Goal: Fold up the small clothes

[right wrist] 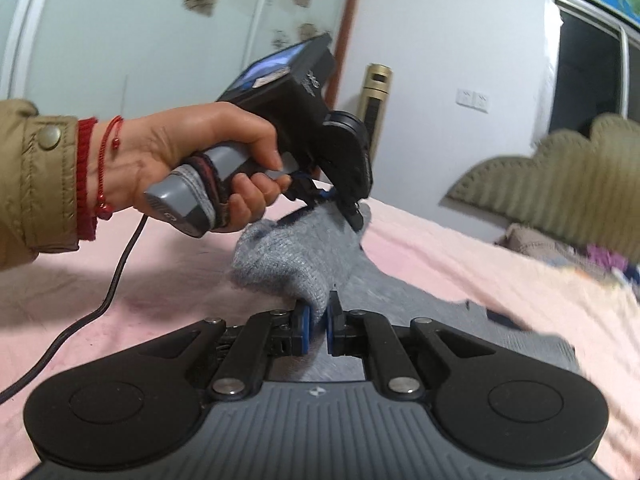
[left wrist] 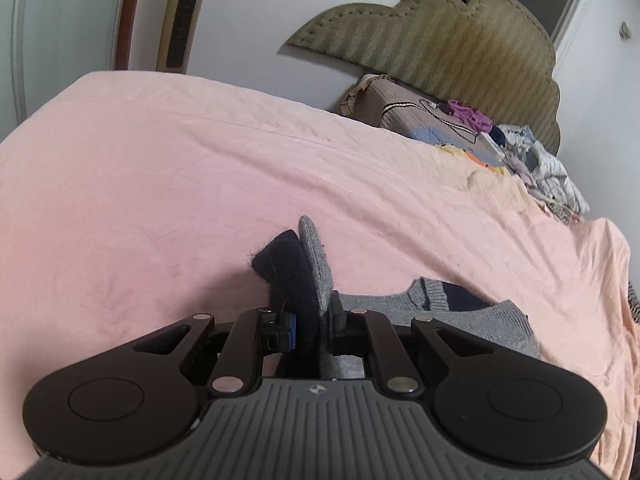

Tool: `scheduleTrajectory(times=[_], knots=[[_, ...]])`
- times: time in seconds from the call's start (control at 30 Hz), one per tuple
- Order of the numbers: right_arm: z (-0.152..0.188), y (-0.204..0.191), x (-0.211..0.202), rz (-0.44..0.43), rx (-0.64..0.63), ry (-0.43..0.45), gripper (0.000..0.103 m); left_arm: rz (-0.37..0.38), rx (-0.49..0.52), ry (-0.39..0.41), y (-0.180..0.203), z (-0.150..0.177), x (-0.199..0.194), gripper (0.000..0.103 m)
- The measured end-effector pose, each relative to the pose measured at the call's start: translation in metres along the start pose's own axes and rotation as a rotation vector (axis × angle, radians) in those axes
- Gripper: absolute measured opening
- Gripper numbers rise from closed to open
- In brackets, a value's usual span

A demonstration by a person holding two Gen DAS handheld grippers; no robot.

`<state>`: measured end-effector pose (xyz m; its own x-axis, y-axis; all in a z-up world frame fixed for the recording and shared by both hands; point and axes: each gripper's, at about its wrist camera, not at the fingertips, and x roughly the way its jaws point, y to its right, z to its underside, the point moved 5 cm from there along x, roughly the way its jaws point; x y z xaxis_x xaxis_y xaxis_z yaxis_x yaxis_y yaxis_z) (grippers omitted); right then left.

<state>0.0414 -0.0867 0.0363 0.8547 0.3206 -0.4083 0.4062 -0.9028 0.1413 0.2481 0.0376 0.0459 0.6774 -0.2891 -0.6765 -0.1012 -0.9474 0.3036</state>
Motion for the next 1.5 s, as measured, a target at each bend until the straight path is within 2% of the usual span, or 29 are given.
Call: scheduleTrajectory(times=[0.73,1.17,1.4,1.5], knots=[[0.024,0.043,-0.039,0.068,0.215,0.014,0.007,0.013,0.113,-0.003,0.085,-0.001,0.019,0.014],[0.045,0.093,-0.063,0.152,0.345,0.002,0.006,0.04,0.197,-0.026,0.154,0.01,0.057,0.014],[0.057,0.113,-0.071,0.164,0.418,-0.003,0.005,0.044,0.239,-0.038,0.183,0.019,0.071,0.014],[0.064,0.121,-0.069,0.135,0.464,-0.037,0.005,0.04,0.242,-0.049,0.189,0.022,0.076,0.014]])
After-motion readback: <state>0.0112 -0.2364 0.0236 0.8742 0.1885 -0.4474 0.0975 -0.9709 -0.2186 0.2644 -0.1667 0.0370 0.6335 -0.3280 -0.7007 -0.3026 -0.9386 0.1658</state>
